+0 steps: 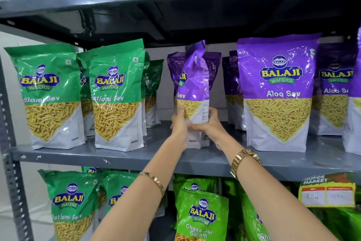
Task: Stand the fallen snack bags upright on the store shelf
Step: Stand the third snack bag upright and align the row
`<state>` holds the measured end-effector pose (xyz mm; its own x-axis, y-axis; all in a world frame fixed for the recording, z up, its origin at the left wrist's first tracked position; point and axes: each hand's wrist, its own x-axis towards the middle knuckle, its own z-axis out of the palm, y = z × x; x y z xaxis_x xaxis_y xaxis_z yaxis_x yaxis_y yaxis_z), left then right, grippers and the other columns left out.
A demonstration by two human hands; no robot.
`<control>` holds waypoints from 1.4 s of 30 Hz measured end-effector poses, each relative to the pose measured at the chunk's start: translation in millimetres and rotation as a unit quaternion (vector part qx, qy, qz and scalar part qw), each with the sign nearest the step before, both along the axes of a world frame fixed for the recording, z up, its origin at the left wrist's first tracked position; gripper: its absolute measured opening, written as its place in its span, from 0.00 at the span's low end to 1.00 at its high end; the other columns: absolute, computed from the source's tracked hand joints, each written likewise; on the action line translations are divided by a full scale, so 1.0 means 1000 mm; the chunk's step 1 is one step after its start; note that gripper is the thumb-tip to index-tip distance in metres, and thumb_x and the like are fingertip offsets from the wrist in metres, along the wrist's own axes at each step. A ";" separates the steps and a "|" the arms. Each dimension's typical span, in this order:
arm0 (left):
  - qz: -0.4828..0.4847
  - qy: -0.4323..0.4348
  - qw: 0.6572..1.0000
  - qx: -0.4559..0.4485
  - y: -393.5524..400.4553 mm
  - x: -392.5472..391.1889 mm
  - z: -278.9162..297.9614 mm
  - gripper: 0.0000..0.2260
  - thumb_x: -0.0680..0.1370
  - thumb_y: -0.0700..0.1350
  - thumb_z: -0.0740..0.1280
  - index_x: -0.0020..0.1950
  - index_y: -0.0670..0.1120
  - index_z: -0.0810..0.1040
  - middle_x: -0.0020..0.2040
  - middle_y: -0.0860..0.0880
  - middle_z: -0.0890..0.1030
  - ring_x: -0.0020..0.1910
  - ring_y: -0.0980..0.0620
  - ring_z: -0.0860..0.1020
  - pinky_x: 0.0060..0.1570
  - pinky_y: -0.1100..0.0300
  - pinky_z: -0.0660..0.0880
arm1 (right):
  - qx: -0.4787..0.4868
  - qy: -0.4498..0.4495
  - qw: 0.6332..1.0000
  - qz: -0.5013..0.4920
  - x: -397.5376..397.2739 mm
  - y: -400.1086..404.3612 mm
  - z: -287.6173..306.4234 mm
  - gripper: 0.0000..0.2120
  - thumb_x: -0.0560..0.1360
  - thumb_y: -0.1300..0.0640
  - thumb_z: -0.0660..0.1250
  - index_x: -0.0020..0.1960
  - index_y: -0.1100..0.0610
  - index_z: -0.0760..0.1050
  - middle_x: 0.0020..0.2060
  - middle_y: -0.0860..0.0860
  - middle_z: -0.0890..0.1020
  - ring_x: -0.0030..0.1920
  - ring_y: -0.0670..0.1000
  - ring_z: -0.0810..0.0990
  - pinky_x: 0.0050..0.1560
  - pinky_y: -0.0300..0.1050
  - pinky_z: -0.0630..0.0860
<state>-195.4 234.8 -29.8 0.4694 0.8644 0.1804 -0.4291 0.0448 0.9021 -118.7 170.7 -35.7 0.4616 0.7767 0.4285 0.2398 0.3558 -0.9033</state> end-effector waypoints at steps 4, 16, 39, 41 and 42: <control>0.092 0.029 0.995 -0.001 -0.019 0.007 -0.006 0.24 0.78 0.54 0.58 0.71 0.45 0.62 0.66 0.41 0.72 0.64 0.41 0.72 0.64 0.46 0.70 | 0.009 0.095 0.995 -0.005 0.009 0.001 0.007 0.23 0.59 0.72 0.70 0.52 0.58 0.74 0.40 0.50 0.83 0.41 0.51 0.81 0.29 0.34 0.75; 0.109 0.075 0.991 -0.024 0.027 -0.005 0.010 0.30 0.70 0.57 0.65 0.67 0.43 0.68 0.66 0.43 0.73 0.60 0.44 0.73 0.60 0.52 0.71 | 0.003 0.033 0.992 -0.118 0.009 0.003 0.000 0.32 0.64 0.65 0.69 0.65 0.57 0.63 0.60 0.56 0.74 0.59 0.56 0.73 0.57 0.50 0.72; 0.012 0.345 0.917 0.198 0.060 -0.035 -0.020 0.37 0.68 0.56 0.73 0.69 0.45 0.57 0.64 0.44 0.72 0.60 0.45 0.72 0.54 0.54 0.69 | -0.131 -0.058 0.979 -0.143 0.012 0.001 -0.011 0.34 0.75 0.58 0.61 0.74 0.53 0.46 0.73 0.54 0.61 0.69 0.58 0.66 0.58 0.46 0.64; 0.021 0.339 0.920 0.197 0.057 -0.039 -0.022 0.38 0.68 0.55 0.72 0.70 0.46 0.56 0.65 0.44 0.71 0.60 0.44 0.72 0.53 0.55 0.68 | -0.150 -0.050 0.978 -0.133 0.010 0.000 -0.010 0.35 0.76 0.58 0.61 0.74 0.53 0.44 0.74 0.53 0.59 0.70 0.58 0.64 0.60 0.47 0.64; 0.026 0.337 0.921 0.195 0.055 -0.042 -0.023 0.38 0.69 0.55 0.72 0.70 0.46 0.55 0.66 0.44 0.71 0.61 0.44 0.72 0.53 0.55 0.69 | -0.153 -0.038 0.979 -0.127 0.009 -0.001 -0.009 0.35 0.75 0.59 0.62 0.74 0.53 0.44 0.74 0.54 0.59 0.70 0.58 0.64 0.59 0.47 0.63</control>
<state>-237.2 290.2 -52.9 0.5484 0.8199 0.1646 0.2423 -0.3442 0.9071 -109.8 170.2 -44.8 0.6327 0.7381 0.2344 0.3560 -0.0084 -0.9344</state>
